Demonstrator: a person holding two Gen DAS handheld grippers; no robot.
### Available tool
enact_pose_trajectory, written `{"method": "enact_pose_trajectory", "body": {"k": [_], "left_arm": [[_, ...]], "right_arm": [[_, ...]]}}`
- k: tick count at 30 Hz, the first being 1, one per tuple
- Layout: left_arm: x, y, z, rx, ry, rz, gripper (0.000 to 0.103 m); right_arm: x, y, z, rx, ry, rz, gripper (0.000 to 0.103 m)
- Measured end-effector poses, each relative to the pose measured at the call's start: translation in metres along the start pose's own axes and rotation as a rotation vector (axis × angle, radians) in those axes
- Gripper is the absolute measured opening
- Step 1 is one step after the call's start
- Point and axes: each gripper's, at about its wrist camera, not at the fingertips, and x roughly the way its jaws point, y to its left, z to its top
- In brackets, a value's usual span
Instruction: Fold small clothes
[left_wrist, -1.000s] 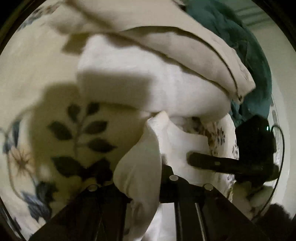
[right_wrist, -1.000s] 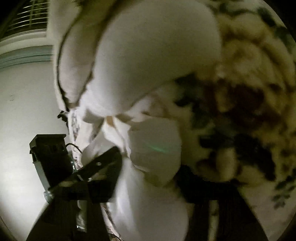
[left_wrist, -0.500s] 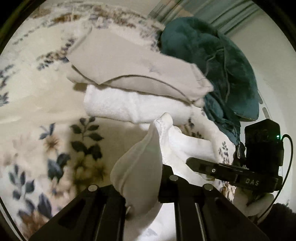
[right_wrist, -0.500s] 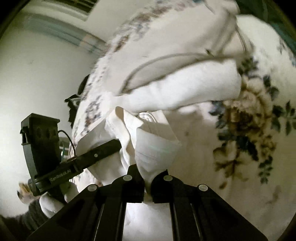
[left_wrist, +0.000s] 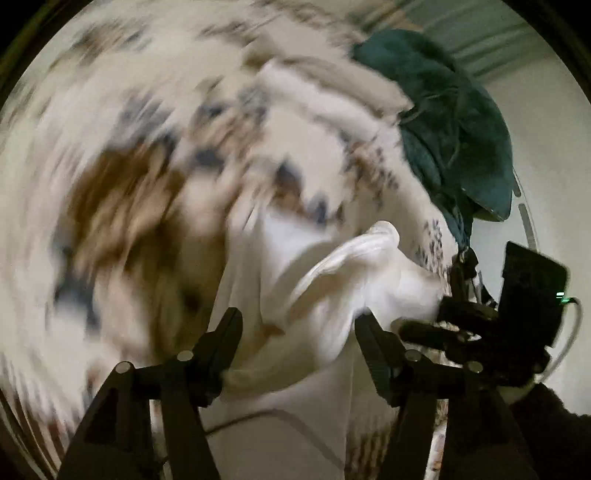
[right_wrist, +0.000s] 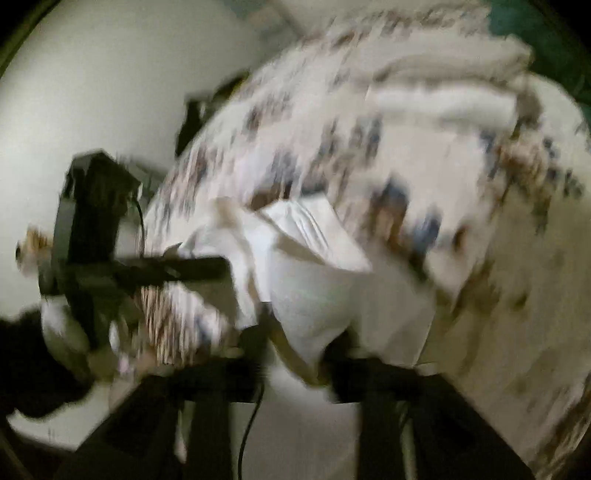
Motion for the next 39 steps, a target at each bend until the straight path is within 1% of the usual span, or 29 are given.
{"method": "enact_pose_trajectory", "body": {"k": [1, 2, 4, 5, 7, 9, 11, 12, 13, 15, 16, 17, 18, 19, 20, 21, 22, 23, 24, 26, 30, 32, 34, 35, 36, 37, 38, 39], "left_arm": [[-0.003, 0.012, -0.015, -0.040, 0.031, 0.003, 0.061], [-0.005, 0.021, -0.027, -0.071, 0.053, 0.005, 0.061], [-0.012, 0.041, -0.049, -0.142, 0.091, 0.018, 0.061], [-0.014, 0.050, -0.055, -0.173, 0.101, 0.025, 0.061], [-0.020, 0.057, -0.058, -0.195, 0.095, 0.034, 0.061], [-0.022, 0.058, -0.045, -0.189, 0.068, 0.047, 0.061], [-0.015, 0.054, -0.023, -0.163, 0.044, 0.047, 0.061], [-0.011, 0.054, -0.016, -0.148, 0.038, 0.053, 0.061], [-0.003, 0.052, -0.003, -0.139, 0.037, 0.059, 0.061], [0.017, 0.050, 0.017, -0.120, 0.062, 0.045, 0.061], [0.029, 0.048, 0.028, -0.111, 0.082, 0.055, 0.061], [0.043, 0.044, 0.038, -0.093, 0.111, 0.036, 0.061], [0.053, 0.039, 0.044, -0.075, 0.136, 0.033, 0.061], [0.064, 0.035, 0.049, -0.051, 0.168, 0.046, 0.060], [0.074, 0.029, 0.053, -0.025, 0.198, 0.074, 0.053], [0.083, 0.022, 0.055, 0.007, 0.214, 0.093, 0.037], [0.088, 0.013, 0.056, 0.056, 0.230, 0.118, 0.012], [0.088, 0.006, 0.057, 0.097, 0.220, 0.136, 0.012], [0.087, 0.003, 0.057, 0.118, 0.213, 0.138, 0.011], [0.084, 0.002, 0.060, 0.115, 0.204, 0.123, 0.011], [0.085, 0.016, 0.074, 0.003, 0.199, 0.049, 0.011], [0.092, 0.022, 0.081, -0.040, 0.218, 0.020, 0.012], [0.098, 0.035, 0.087, -0.112, 0.254, -0.036, 0.016], [0.098, 0.041, 0.087, -0.153, 0.268, -0.061, 0.017], [0.092, 0.048, 0.086, -0.193, 0.265, -0.094, 0.018], [0.085, 0.049, 0.083, -0.199, 0.249, -0.108, 0.020], [0.077, 0.046, 0.077, -0.180, 0.235, -0.093, 0.026], [0.069, 0.044, 0.071, -0.149, 0.228, -0.059, 0.031]], "right_arm": [[0.005, 0.001, -0.012, 0.000, 0.042, -0.002, 0.069], [0.008, 0.002, -0.027, 0.006, 0.088, 0.007, 0.070], [0.010, -0.001, -0.048, 0.036, 0.141, 0.023, 0.070], [0.010, -0.004, -0.057, 0.058, 0.165, 0.035, 0.070], [0.007, -0.014, -0.065, 0.106, 0.164, 0.040, 0.070], [0.000, -0.027, -0.068, 0.197, 0.120, 0.052, 0.070], [0.000, -0.052, -0.062, 0.360, 0.058, 0.063, 0.070], [0.003, -0.064, -0.061, 0.434, 0.034, 0.075, 0.070], [0.009, -0.078, -0.059, 0.526, 0.014, 0.084, 0.070], [0.024, -0.100, -0.053, 0.670, -0.011, 0.113, 0.070], [0.034, -0.110, -0.051, 0.733, -0.013, 0.139, 0.070], [0.044, -0.118, -0.050, 0.794, -0.014, 0.165, 0.070], [0.053, -0.123, -0.049, 0.837, 0.003, 0.176, 0.070], [0.063, -0.126, -0.049, 0.865, 0.020, 0.196, 0.070], [0.071, -0.127, -0.049, 0.885, 0.026, 0.216, 0.060], [0.075, -0.126, -0.049, 0.886, 0.029, 0.217, 0.047], [0.078, -0.125, -0.047, 0.876, 0.033, 0.198, 0.027], [0.077, -0.121, -0.043, 0.863, 0.036, 0.176, 0.023], [0.075, -0.119, -0.040, 0.850, 0.026, 0.161, 0.017], [0.065, -0.114, -0.028, 0.812, -0.006, 0.134, 0.015], [0.055, -0.115, -0.003, 0.777, -0.040, 0.096, 0.014], [0.055, -0.118, 0.008, 0.767, -0.045, 0.078, 0.014], [0.056, -0.119, 0.015, 0.749, -0.025, 0.040, 0.014], [0.059, -0.120, 0.016, 0.751, 0.005, 0.026, 0.017], [0.057, -0.123, 0.012, 0.757, 0.023, 0.034, 0.021], [0.054, -0.120, 0.009, 0.761, 0.034, 0.040, 0.031], [0.050, -0.119, 0.000, 0.745, 0.041, 0.029, 0.044], [0.048, -0.113, -0.005, 0.717, 0.050, 0.009, 0.050]]}}
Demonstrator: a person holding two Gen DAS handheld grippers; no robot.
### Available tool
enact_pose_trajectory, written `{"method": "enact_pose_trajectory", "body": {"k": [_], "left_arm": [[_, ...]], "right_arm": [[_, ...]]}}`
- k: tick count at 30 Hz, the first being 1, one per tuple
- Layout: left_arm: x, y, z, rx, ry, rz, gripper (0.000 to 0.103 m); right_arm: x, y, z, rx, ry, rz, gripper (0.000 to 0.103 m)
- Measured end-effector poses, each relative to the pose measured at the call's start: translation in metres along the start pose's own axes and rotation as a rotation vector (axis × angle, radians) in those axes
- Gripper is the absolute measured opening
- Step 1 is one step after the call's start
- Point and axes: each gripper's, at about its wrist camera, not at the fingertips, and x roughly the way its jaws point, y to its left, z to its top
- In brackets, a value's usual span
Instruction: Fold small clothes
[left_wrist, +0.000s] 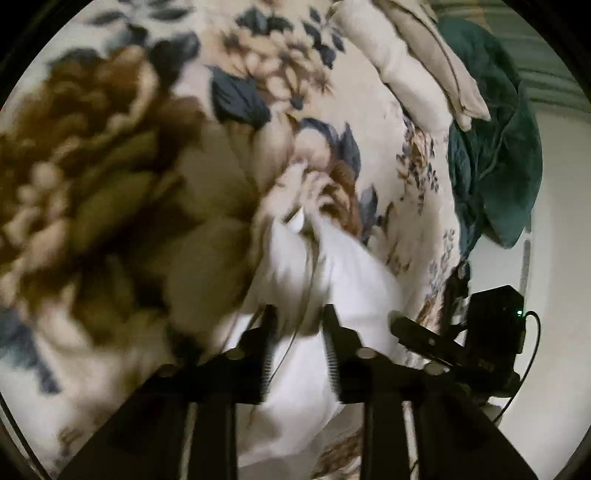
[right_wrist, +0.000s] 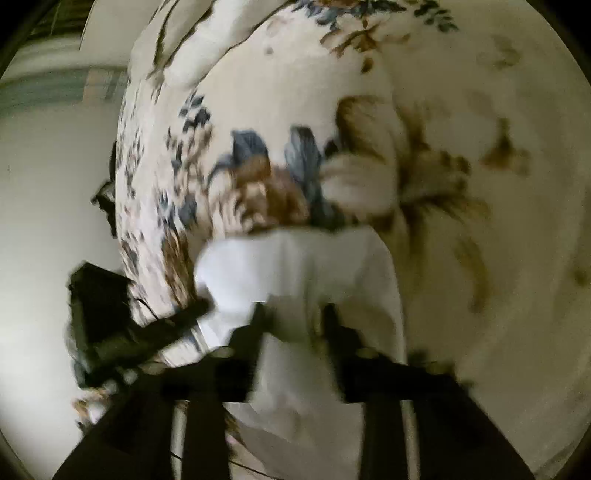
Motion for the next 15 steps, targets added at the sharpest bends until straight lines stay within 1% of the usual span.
{"method": "enact_pose_trajectory", "body": {"k": [1, 2, 3, 5, 6, 7, 8, 10, 12, 13, 14, 15], "left_arm": [[-0.004, -0.003, -0.010, 0.039, -0.009, 0.039, 0.044], [-0.005, -0.006, -0.018, 0.074, -0.014, 0.068, 0.055], [-0.005, -0.009, -0.031, 0.136, -0.027, 0.116, 0.056], [0.000, -0.008, -0.057, 0.219, -0.014, 0.231, 0.056], [0.000, -0.007, -0.068, 0.246, -0.017, 0.266, 0.056], [-0.003, -0.007, -0.078, 0.267, -0.028, 0.280, 0.056], [-0.010, -0.006, -0.092, 0.283, -0.053, 0.273, 0.056], [-0.020, -0.004, -0.109, 0.265, -0.063, 0.244, 0.056], [-0.030, 0.006, -0.129, 0.208, -0.056, 0.200, 0.057], [-0.031, 0.012, -0.137, 0.177, -0.040, 0.180, 0.064], [-0.034, 0.020, -0.148, 0.136, -0.028, 0.165, 0.067], [-0.035, 0.027, -0.156, 0.106, -0.026, 0.156, 0.067]], "right_arm": [[0.001, -0.001, -0.008, -0.017, 0.003, -0.015, 0.057], [0.006, -0.003, -0.020, -0.039, 0.021, -0.049, 0.057], [0.011, -0.005, -0.030, -0.061, 0.045, -0.083, 0.057], [0.026, -0.009, -0.054, -0.121, 0.105, -0.191, 0.057], [0.030, -0.011, -0.065, -0.143, 0.126, -0.232, 0.057], [0.032, -0.014, -0.074, -0.151, 0.138, -0.245, 0.057], [0.028, -0.017, -0.083, -0.137, 0.135, -0.236, 0.057], [0.012, -0.024, -0.098, -0.069, 0.113, -0.180, 0.057], [-0.003, -0.027, -0.112, -0.024, 0.104, -0.142, 0.057], [-0.009, -0.028, -0.121, -0.012, 0.103, -0.124, 0.057], [-0.016, -0.030, -0.133, 0.004, 0.108, -0.113, 0.057], [-0.019, -0.032, -0.144, 0.018, 0.113, -0.111, 0.057]]}}
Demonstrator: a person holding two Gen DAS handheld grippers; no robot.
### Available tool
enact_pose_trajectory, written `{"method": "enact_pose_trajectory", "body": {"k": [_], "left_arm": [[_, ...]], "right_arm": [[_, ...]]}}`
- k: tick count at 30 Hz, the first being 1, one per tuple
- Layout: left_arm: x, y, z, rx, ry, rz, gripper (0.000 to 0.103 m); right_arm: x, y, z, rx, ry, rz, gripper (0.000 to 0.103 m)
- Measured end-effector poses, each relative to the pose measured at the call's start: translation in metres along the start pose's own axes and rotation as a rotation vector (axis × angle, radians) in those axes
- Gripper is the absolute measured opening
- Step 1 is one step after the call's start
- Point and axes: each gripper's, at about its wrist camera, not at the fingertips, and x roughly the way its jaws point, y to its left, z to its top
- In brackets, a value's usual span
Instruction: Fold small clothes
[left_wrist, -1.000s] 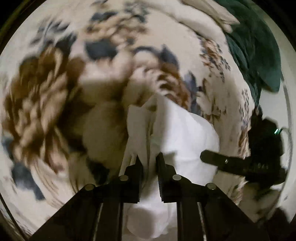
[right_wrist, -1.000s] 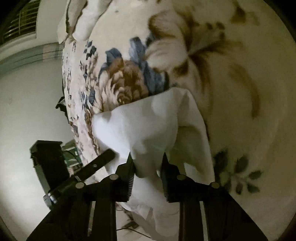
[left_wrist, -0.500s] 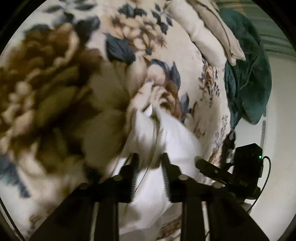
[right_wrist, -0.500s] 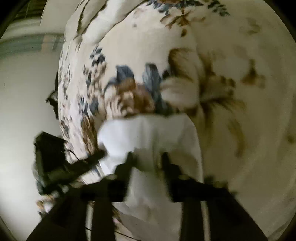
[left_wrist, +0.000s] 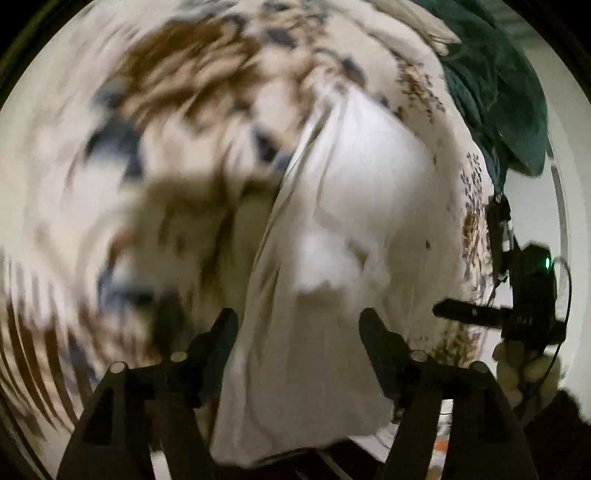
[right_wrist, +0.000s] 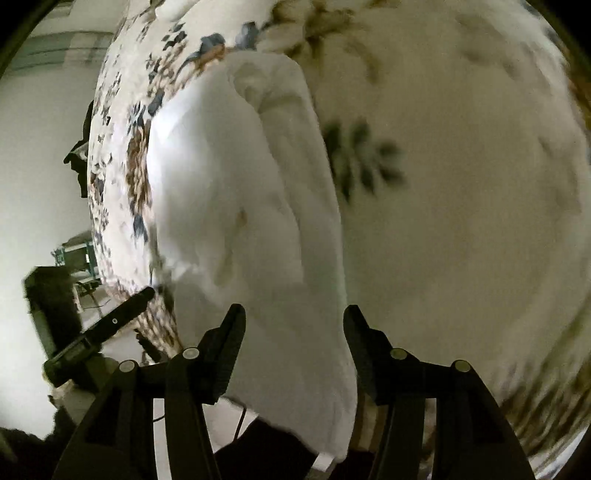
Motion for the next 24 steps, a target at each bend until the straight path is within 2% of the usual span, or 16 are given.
{"method": "enact_pose_trajectory", "body": {"k": [6, 9, 10, 11, 12, 13, 14, 15, 18, 20, 22, 24], "left_arm": [[0.020, 0.036, -0.062, -0.124, 0.064, 0.061, 0.067], [0.033, 0.042, -0.084, -0.154, 0.082, 0.042, 0.066], [0.034, 0.039, -0.089, -0.153, 0.068, 0.048, 0.056], [0.033, 0.035, -0.093, -0.139, 0.035, 0.058, 0.010], [0.032, 0.031, -0.096, -0.131, 0.028, 0.073, 0.003], [0.027, 0.025, -0.101, -0.120, 0.003, 0.075, 0.002], [0.020, 0.021, -0.106, -0.108, -0.032, 0.058, 0.002], [0.015, 0.017, -0.110, -0.107, -0.055, 0.043, 0.002], [0.000, 0.016, -0.124, -0.165, -0.083, -0.016, 0.002], [-0.006, 0.020, -0.131, -0.202, -0.081, -0.044, 0.002], [-0.006, 0.027, -0.136, -0.229, -0.073, -0.056, 0.002], [-0.004, 0.035, -0.139, -0.241, -0.057, -0.037, 0.002]], "right_arm": [[0.026, -0.040, -0.078, 0.114, 0.082, 0.067, 0.057], [0.045, -0.056, -0.109, 0.172, 0.095, 0.080, 0.057], [0.049, -0.060, -0.116, 0.184, 0.095, 0.088, 0.057], [0.053, -0.063, -0.123, 0.197, 0.087, 0.101, 0.057], [0.056, -0.064, -0.128, 0.208, 0.073, 0.109, 0.056], [0.058, -0.065, -0.134, 0.216, 0.054, 0.113, 0.044], [0.061, -0.067, -0.137, 0.216, 0.046, 0.122, 0.015], [0.065, -0.066, -0.140, 0.213, 0.044, 0.125, 0.004], [0.071, -0.064, -0.148, 0.221, 0.018, 0.140, 0.001], [0.069, -0.065, -0.153, 0.206, 0.006, 0.110, 0.001], [0.057, -0.077, -0.159, 0.199, -0.002, 0.101, 0.001], [0.048, -0.086, -0.164, 0.181, -0.010, 0.076, 0.001]]}}
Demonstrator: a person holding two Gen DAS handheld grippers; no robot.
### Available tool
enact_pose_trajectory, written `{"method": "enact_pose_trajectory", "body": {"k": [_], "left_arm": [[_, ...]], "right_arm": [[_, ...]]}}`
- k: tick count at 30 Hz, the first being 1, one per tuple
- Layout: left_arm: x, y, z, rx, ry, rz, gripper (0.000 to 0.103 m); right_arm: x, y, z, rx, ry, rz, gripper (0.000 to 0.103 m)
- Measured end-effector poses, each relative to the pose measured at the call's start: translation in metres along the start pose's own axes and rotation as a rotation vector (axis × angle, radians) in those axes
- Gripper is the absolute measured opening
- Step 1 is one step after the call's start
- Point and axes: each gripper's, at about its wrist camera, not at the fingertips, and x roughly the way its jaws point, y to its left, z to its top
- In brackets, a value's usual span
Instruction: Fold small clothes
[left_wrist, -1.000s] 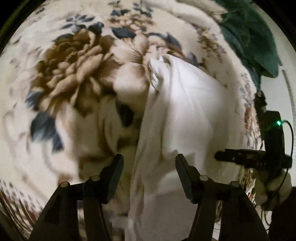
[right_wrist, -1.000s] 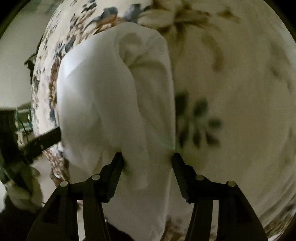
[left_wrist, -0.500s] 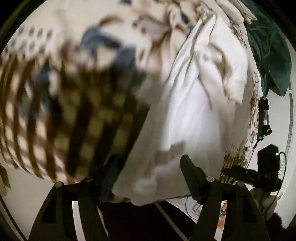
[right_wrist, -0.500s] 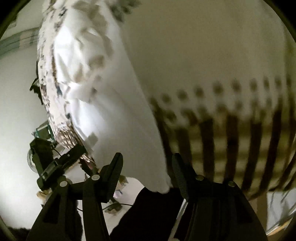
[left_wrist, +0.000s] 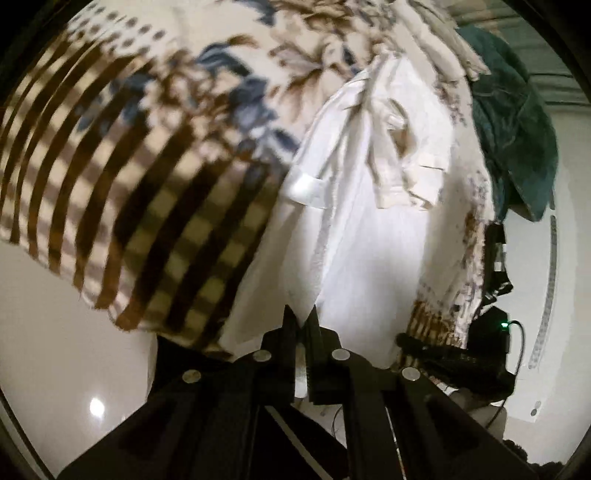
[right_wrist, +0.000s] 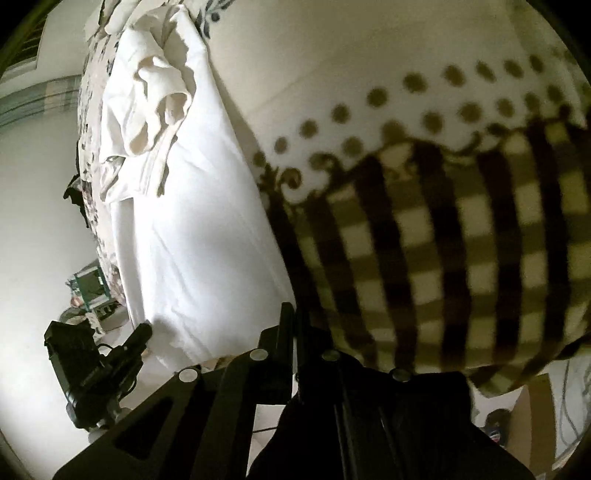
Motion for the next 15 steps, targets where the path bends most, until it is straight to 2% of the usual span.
{"method": "enact_pose_trajectory", "body": {"k": [3, 6, 7, 8, 9, 10, 11, 12, 15], "left_arm": [[0.006, -0.001, 0.003, 0.065, 0.015, 0.051, 0.002], [0.018, 0.001, 0.005, 0.065, 0.059, 0.012, 0.004], [0.021, 0.007, 0.006, 0.039, 0.080, -0.022, 0.006], [0.022, 0.015, 0.007, 0.013, 0.084, -0.026, 0.017], [0.021, 0.021, 0.006, -0.007, 0.081, -0.028, 0.028], [0.022, 0.029, 0.007, -0.033, 0.079, -0.050, 0.056], [0.023, 0.036, 0.006, -0.055, 0.077, -0.074, 0.071], [0.027, 0.045, 0.007, -0.089, 0.080, -0.099, 0.071], [0.050, 0.056, 0.009, -0.147, 0.168, -0.188, 0.071]], "right_arm": [[-0.007, -0.005, 0.002, -0.041, -0.001, -0.053, 0.001], [-0.005, 0.002, 0.003, -0.090, 0.031, -0.089, 0.001], [-0.004, 0.004, 0.004, -0.088, 0.049, -0.077, 0.002], [-0.005, 0.005, 0.004, -0.069, 0.067, -0.051, 0.005], [-0.005, 0.004, 0.004, -0.056, 0.081, -0.028, 0.010], [-0.006, 0.002, 0.004, -0.042, 0.091, -0.003, 0.031], [-0.006, 0.001, 0.004, -0.027, 0.093, 0.012, 0.056], [-0.005, -0.001, 0.004, -0.012, 0.098, 0.031, 0.063], [0.011, -0.018, 0.011, 0.049, 0.168, 0.092, 0.064]]}}
